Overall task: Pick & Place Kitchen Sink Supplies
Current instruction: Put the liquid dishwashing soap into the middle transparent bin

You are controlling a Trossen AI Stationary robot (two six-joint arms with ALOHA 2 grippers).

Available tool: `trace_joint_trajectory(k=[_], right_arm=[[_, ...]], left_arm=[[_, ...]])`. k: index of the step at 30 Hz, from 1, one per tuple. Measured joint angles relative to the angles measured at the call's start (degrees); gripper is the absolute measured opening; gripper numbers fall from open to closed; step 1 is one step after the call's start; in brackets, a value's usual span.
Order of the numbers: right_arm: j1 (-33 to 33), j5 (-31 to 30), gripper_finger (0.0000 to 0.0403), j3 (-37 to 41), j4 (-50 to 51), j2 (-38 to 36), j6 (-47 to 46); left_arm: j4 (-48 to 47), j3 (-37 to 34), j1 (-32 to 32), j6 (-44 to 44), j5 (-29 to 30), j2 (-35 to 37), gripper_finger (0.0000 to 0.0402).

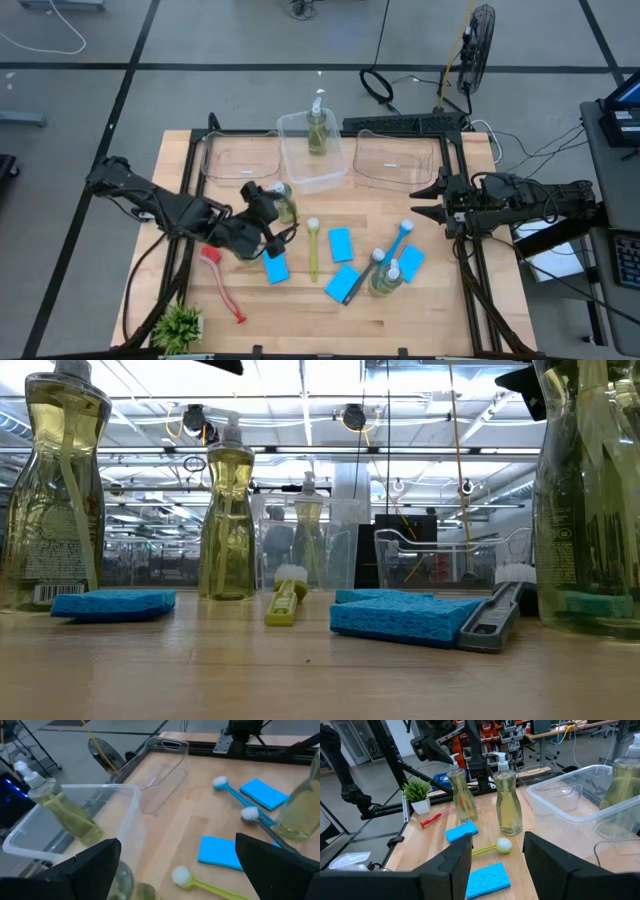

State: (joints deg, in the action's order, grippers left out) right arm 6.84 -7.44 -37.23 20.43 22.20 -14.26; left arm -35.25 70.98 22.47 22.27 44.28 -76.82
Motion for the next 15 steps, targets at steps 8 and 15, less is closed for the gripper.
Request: trace_joint_trajectory(k=[8, 15], right_arm=[[-0.01, 0.0, 0.0167, 0.0, 0.0, 0.0, 0.0], [0.0, 0.0, 0.0167, 0.0, 0.0, 0.0, 0.0]], left_arm=[[0.83, 0.0, -0.89, -1.03, -1.35, 0.0, 0.0392], [0.72, 0.0, -0.6, -0.84, -2.34, 0.0, 0.0392]])
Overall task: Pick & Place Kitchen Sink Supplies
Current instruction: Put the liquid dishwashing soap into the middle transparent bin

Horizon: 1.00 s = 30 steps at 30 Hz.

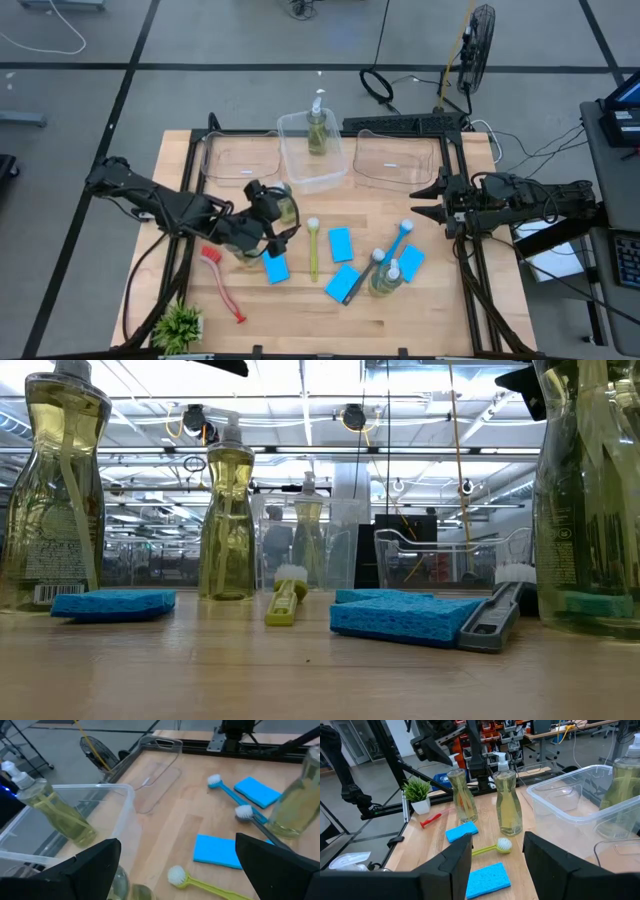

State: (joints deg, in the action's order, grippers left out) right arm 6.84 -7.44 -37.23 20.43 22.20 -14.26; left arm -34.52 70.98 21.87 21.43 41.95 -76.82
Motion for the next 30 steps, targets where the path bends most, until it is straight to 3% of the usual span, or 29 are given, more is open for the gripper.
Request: trace_joint_trajectory(k=[15, 22, 26, 30], right_arm=[[0.01, 0.0, 0.0167, 0.0, -0.02, 0.0, 0.0], [-0.01, 0.0, 0.0167, 0.0, -0.02, -0.02, 0.0], [-0.01, 0.01, 0.0167, -0.01, -0.02, -0.02, 0.0], [-0.01, 0.01, 0.0167, -0.02, -0.02, -0.02, -0.02]], left_arm=[[-0.46, -0.04, -3.31, 3.38, 0.78, -0.83, 0.0392], [-0.39, -0.04, 1.5, 5.49, 15.94, 2.18, 0.0392], [-4.04, 0.0, 1.17, 6.37, 17.7, 5.09, 0.0392], [-13.33, 0.02, -0.74, 13.49, 17.57, 5.94, 0.0392]])
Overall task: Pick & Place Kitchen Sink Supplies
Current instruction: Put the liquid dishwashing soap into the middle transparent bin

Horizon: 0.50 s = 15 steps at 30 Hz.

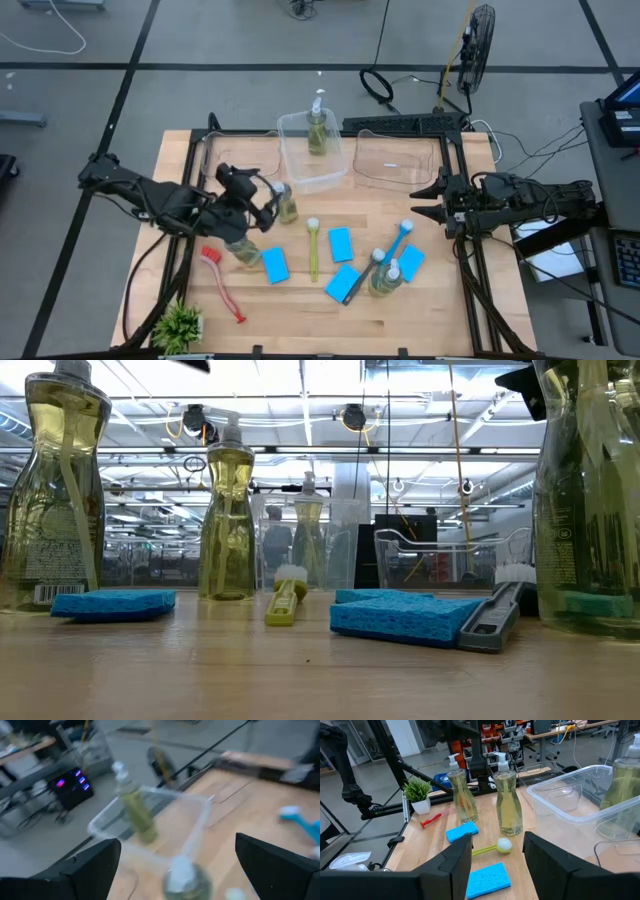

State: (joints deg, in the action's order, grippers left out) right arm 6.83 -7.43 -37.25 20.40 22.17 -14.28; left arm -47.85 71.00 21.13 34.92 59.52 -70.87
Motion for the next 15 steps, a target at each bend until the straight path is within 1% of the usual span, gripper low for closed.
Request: trace_joint_trajectory(k=[2, 6, 9, 11, 13, 15], right_arm=[[0.02, -0.01, 0.0167, 0.0, 0.0, 0.0, 0.02], [0.0, 0.0, 0.0167, 0.0, 0.0, 0.0, 0.02], [0.0, 0.01, 0.0167, 0.0, 0.0, 0.02, 0.02], [0.0, -0.01, 0.0167, 0.0, 0.0, 0.0, 0.0], [0.02, -0.01, 0.0167, 0.0, 0.0, 0.0, 0.02], [0.01, 0.0, 0.0167, 0.0, 0.0, 0.02, 0.02]], left_arm=[[-3.07, 0.0, -0.57, 3.39, -0.95, -0.21, 0.0392], [-6.37, 0.0, -0.33, 6.41, -1.25, -0.57, 0.0392], [-6.52, 0.0, 0.45, 7.26, -1.8, -0.5, 0.0392], [-6.38, -0.11, 1.17, 7.3, -4.17, -0.74, 0.0392], [-5.9, -1.03, 1.38, 8.1, -5.55, -1.47, 0.0392], [-5.98, -2.66, 1.38, 10.5, -5.72, -2.02, 0.0392]])
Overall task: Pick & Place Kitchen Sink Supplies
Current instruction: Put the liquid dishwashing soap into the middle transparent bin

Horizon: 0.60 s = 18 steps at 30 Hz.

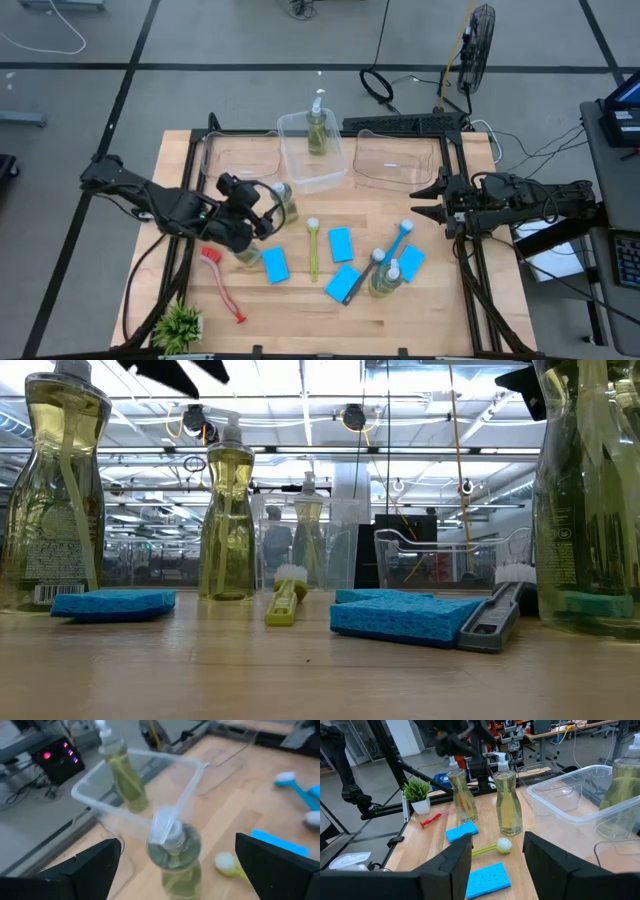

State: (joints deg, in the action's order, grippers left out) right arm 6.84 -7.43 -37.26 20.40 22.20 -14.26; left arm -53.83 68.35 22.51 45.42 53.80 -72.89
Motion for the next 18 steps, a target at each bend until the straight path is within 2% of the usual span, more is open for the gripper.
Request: trace_joint_trajectory(k=[10, 15, 18], right_arm=[[0.01, 0.01, 0.0167, 0.0, 0.0, -0.02, 0.0], [0.0, 0.01, 0.0167, 0.0, 0.0, -0.02, 0.0], [0.01, 0.0, 0.0167, 0.0, 0.0, -0.02, 0.0]], left_arm=[[2.52, -4.74, -1.0, 2.6, 1.89, 0.21, 0.0392], [11.15, -7.51, -3.47, -3.27, 1.36, 0.14, 0.0392], [16.24, -9.19, -5.74, -7.72, -0.99, 0.14, 0.0392]])
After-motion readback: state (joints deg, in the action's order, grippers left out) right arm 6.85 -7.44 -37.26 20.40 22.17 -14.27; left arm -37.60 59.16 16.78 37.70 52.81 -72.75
